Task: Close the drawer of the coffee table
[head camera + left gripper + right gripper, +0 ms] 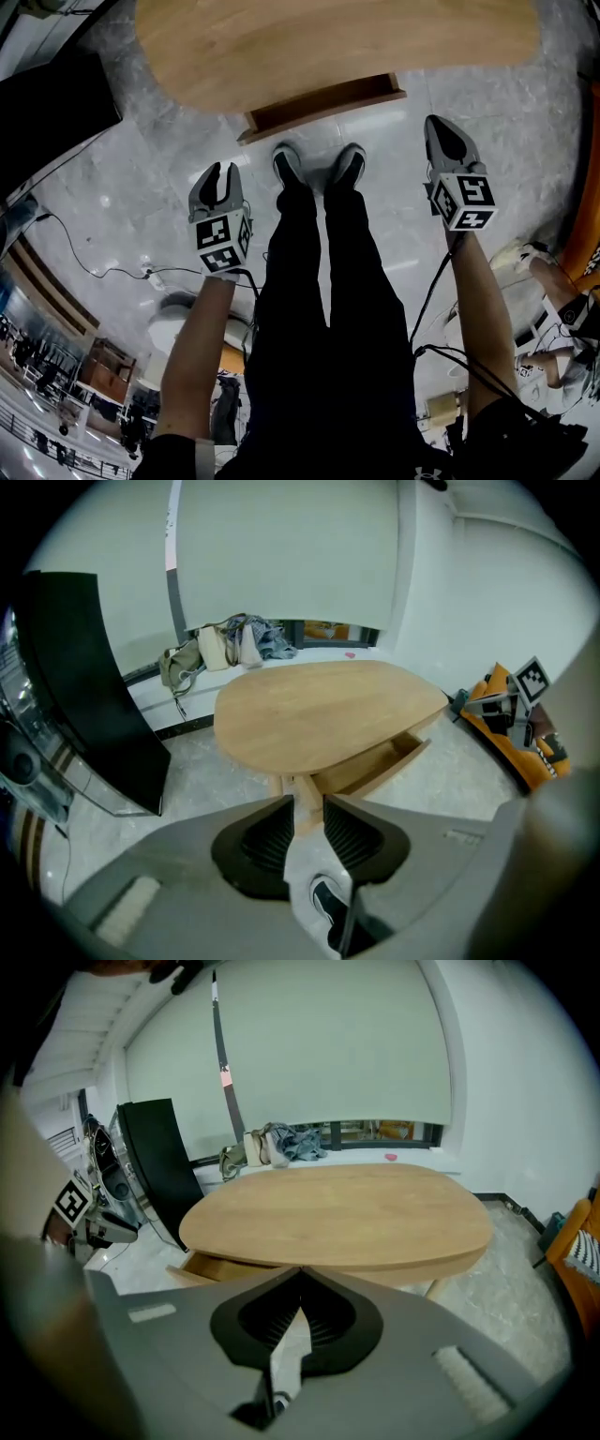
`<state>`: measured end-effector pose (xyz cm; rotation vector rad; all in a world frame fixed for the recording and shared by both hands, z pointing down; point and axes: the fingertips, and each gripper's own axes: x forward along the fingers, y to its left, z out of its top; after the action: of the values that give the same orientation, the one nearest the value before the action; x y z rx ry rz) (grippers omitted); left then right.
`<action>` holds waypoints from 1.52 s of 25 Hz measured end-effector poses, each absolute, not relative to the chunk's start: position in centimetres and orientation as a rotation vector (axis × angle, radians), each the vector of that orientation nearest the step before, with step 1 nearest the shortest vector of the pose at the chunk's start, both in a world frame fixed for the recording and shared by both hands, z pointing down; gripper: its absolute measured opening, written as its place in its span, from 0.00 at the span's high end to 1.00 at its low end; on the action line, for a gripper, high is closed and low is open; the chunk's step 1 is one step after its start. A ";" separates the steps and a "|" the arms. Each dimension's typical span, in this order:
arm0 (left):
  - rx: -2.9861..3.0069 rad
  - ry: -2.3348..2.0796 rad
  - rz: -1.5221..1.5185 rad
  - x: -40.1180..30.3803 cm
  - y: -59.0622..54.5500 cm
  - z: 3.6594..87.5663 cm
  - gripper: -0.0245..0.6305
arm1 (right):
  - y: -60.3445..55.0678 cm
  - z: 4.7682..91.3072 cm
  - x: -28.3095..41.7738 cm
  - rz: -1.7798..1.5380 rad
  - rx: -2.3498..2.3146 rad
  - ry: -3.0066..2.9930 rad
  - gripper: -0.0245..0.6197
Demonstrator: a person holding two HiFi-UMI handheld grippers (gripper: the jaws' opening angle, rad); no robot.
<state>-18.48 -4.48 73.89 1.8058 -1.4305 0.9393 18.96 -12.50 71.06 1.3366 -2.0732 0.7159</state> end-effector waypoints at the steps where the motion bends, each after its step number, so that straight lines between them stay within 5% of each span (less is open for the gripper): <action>1: 1.794 -1.434 0.938 -18.7 -4.3 74.7 0.79 | -12.5 72.1 19.3 0.720 1.334 -2.063 0.96; 12: 1.782 -1.328 1.015 -18.8 -2.0 83.8 0.70 | -10.6 82.4 18.0 0.583 1.050 -2.039 0.76; 30: 1.723 -1.355 1.032 -19.3 -2.4 89.2 0.70 | -13.8 89.0 18.6 0.477 0.999 -1.954 0.73; 38: 1.727 -1.350 1.004 -18.7 -3.3 89.8 0.70 | -13.3 88.8 18.0 0.486 1.009 -2.009 0.79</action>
<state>-18.74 -3.34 89.78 1.7274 -1.3500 1.0041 18.02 -13.31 88.82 1.0085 -2.0091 0.4863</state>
